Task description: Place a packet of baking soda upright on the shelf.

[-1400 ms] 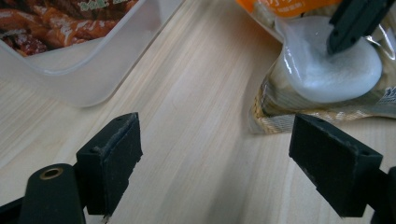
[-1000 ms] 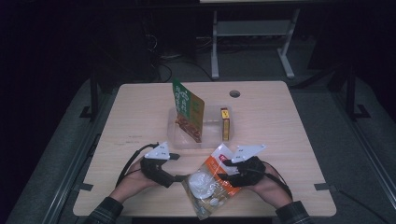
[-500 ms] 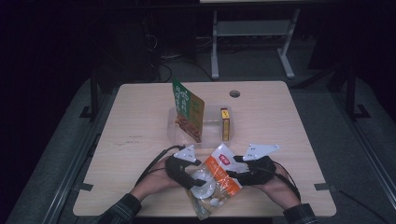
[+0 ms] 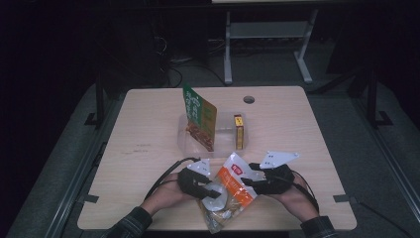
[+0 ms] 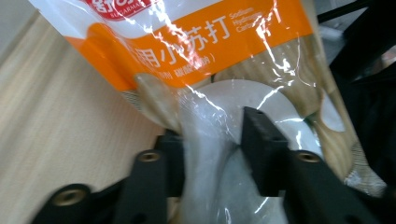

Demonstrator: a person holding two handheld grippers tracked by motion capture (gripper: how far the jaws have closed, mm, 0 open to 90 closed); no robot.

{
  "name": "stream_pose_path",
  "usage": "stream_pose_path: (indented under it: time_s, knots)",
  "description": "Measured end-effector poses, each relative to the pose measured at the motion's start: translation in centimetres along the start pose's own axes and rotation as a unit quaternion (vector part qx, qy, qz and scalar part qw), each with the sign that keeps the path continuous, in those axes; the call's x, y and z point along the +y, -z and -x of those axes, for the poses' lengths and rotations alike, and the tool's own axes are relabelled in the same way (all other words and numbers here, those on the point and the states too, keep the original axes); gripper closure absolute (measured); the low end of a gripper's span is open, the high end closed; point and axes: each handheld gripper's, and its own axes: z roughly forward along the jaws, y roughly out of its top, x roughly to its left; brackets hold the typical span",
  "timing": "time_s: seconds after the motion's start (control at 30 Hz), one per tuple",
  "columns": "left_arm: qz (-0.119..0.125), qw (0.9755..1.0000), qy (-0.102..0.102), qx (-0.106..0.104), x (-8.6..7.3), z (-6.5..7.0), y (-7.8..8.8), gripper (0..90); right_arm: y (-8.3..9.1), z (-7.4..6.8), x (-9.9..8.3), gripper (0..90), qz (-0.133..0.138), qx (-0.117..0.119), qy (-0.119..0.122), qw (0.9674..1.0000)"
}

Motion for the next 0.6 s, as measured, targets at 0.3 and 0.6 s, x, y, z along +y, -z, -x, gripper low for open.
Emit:
stream_pose_path:
  time_s: [0.3, 0.6]
  knots:
    - [0.012, 0.9999, -0.002, -0.008, 0.1, 0.3, 0.8, 88.2, 0.4, 0.3, 0.0, 41.8, 0.015, -0.005, -0.011, 0.9998]
    - [0.048, 0.9987, 0.008, 0.013, 0.2, 0.2, 3.2, 89.6, 1.1, 0.6, 0.0, 38.1, 0.047, -0.008, -0.025, 0.9985]
